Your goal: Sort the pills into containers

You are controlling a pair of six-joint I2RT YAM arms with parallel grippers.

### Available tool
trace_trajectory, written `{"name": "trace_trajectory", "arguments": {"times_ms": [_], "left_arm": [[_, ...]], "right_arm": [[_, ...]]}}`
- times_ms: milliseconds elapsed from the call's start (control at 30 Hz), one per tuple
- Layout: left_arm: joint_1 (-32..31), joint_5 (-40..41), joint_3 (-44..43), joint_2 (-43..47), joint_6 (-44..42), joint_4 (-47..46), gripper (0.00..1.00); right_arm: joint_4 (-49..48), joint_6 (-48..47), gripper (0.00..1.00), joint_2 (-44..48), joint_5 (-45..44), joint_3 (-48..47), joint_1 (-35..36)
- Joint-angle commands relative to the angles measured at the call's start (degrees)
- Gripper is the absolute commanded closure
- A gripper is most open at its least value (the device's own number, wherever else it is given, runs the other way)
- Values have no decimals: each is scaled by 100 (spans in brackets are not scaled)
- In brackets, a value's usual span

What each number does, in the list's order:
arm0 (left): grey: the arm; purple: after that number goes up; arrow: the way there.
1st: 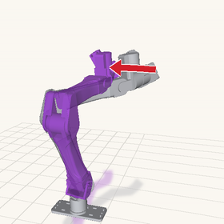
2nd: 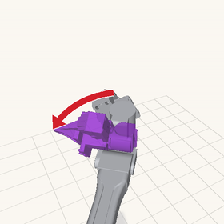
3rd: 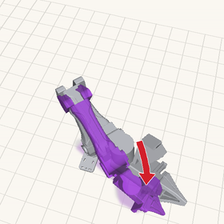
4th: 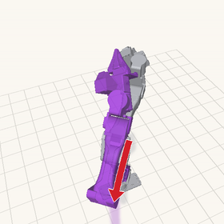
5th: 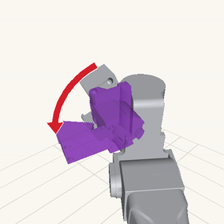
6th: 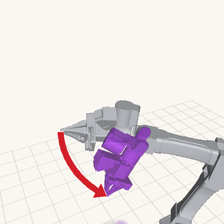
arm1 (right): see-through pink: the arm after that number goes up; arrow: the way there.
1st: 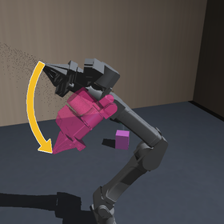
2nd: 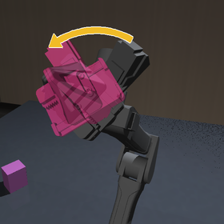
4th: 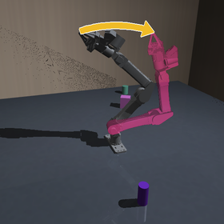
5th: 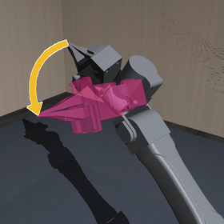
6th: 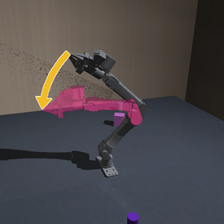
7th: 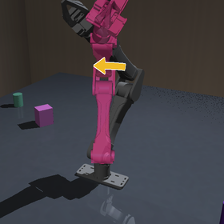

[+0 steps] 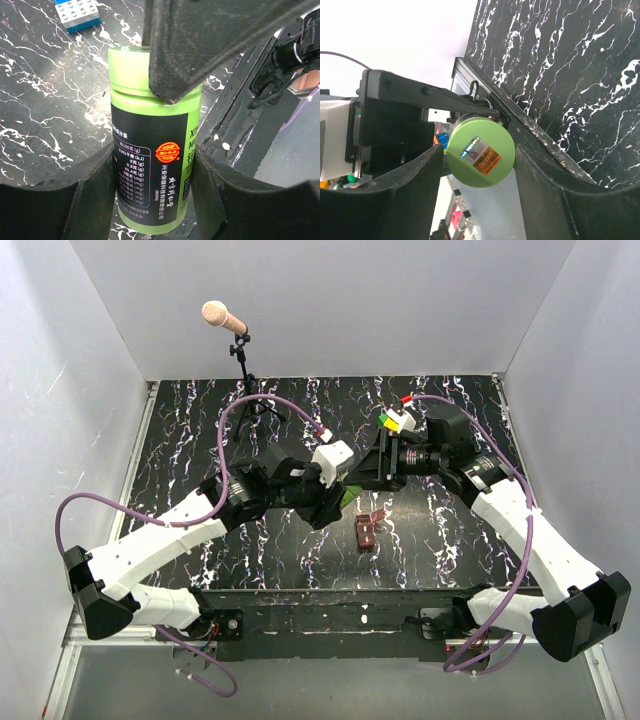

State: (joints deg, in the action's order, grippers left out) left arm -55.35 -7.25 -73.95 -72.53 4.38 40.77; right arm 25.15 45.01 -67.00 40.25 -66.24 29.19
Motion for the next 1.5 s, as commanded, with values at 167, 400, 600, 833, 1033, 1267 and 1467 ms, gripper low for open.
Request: {"name": "trace_trajectory", "arguments": {"times_ms": [167,400,600,833,1033,1267,1467], "left_arm": [[-37,30,-207,117,-60,-78,100],[-37,-197,-111,186,71,-210,100],[-37,-813,109,450,396,-658,100],[-37,-1998,408,907,765,-1378,100],[-37,-3379,663,1206,1081,-2221,100],[-37,-4074,593,1084,1407,-2619,100],[-37,-3978,575,1031,1329,-2548,100]], "right_arm": [[-476,262,64,65,493,234,-27],[-493,-203,99,178,554,217,-27],[-905,-695,99,591,791,304,-36],[-1424,-1336,99,1268,1256,480,-27],[-1521,-1943,99,1637,2012,419,-36],[-1767,-2251,99,1901,2364,436,-27],[-1891,-2304,99,1980,2347,428,-27]]}}
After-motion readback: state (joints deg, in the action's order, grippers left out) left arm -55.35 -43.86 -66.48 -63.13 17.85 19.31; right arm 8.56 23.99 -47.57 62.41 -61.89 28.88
